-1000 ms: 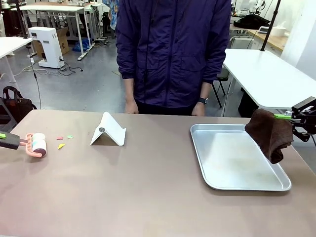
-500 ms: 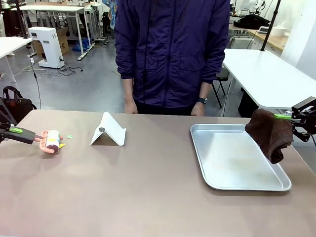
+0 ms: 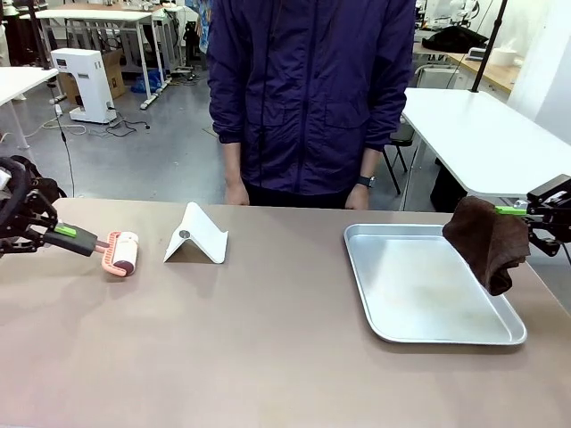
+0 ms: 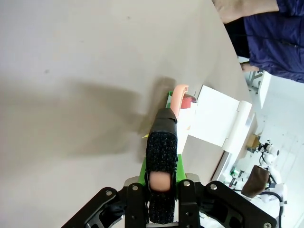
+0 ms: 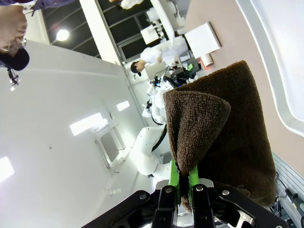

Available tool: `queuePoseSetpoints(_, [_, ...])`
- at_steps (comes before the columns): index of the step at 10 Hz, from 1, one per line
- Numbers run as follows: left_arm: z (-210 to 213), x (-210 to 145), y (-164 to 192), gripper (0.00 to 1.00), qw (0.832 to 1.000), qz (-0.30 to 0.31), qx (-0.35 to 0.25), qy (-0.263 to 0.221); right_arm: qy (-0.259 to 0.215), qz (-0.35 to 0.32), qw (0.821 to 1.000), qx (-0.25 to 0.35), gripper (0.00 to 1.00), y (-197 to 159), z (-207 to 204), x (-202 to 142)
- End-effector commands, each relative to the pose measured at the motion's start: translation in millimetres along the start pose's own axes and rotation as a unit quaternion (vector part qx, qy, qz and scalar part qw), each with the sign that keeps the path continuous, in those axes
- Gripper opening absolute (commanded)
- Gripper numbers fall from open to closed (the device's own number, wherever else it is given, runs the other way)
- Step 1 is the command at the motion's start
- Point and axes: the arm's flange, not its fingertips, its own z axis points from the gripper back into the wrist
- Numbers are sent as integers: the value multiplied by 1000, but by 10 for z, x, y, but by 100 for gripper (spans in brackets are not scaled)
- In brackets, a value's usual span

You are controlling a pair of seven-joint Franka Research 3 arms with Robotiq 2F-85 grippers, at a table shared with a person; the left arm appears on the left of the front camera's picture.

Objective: Clean the surface of the table.
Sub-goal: Clean the area not pointed to by the person.

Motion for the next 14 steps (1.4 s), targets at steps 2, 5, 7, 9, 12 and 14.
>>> queuePoseSetpoints(2, [-454,34,136,22,995,-15,98,21,0,4,1000,6,9,54,-22,14])
queuePoseSetpoints(5, [-455,26,96,22,995,-15,100,22,0,4,1000,6,9,54,-22,14])
queuePoseSetpoints(7, [-379,16,115,22,996,-20,81,16,0,4,1000,6,9,54,-22,14])
queuePoseSetpoints(9, [-138,-103,61,22,997,-70,-17,12,0,4,1000,6,9,54,-22,14])
queuePoseSetpoints(12, [355,-238,159,22,991,-89,-103,-2,0,4,1000,6,9,54,-22,14])
queuePoseSetpoints(14, [731,-419,329,22,976,-124,-180,1,0,4,1000,6,9,54,-22,14])
